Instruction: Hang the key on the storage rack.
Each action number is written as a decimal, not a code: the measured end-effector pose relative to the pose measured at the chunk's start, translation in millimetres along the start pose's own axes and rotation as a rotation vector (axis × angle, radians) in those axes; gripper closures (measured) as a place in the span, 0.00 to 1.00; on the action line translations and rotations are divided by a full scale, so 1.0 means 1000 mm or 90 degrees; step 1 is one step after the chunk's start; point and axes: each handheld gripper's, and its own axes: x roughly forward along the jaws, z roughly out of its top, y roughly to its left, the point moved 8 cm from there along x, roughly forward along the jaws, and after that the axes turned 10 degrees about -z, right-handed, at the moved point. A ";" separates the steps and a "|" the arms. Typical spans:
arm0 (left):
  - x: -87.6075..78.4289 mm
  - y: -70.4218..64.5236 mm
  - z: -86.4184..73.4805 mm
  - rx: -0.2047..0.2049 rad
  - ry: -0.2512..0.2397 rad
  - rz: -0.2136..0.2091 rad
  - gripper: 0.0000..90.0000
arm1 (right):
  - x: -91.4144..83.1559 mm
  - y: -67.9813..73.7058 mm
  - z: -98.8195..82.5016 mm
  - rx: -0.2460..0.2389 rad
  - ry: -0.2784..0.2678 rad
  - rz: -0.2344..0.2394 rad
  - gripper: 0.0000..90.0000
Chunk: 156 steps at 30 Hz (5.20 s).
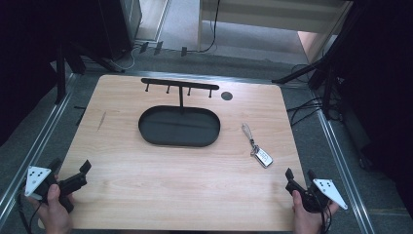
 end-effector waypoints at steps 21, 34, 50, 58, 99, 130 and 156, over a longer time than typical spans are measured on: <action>0.001 0.000 0.000 -0.004 0.002 -0.001 0.00 | 0.013 0.012 0.032 -0.121 0.060 0.018 0.44; 0.001 0.000 0.000 -0.006 0.004 -0.004 0.00 | 0.035 0.036 0.073 -0.245 0.140 0.066 0.62; 0.002 0.001 0.000 -0.011 0.005 -0.006 0.00 | 0.067 0.096 0.060 -0.481 0.344 0.113 0.63; 0.002 0.001 0.000 -0.013 0.006 -0.006 0.00 | 0.084 0.108 0.060 -0.487 0.439 0.100 0.74; 0.003 0.001 0.000 -0.007 0.013 -0.009 0.00 | 0.138 0.153 0.042 -0.369 0.522 0.031 0.93; 0.004 0.000 -0.001 -0.004 0.016 -0.008 0.00 | 0.082 0.161 0.143 -0.138 -0.030 -0.010 0.93; 0.004 0.001 -0.001 -0.008 0.018 -0.011 0.00 | 0.052 0.279 0.125 -0.165 -0.063 0.140 0.93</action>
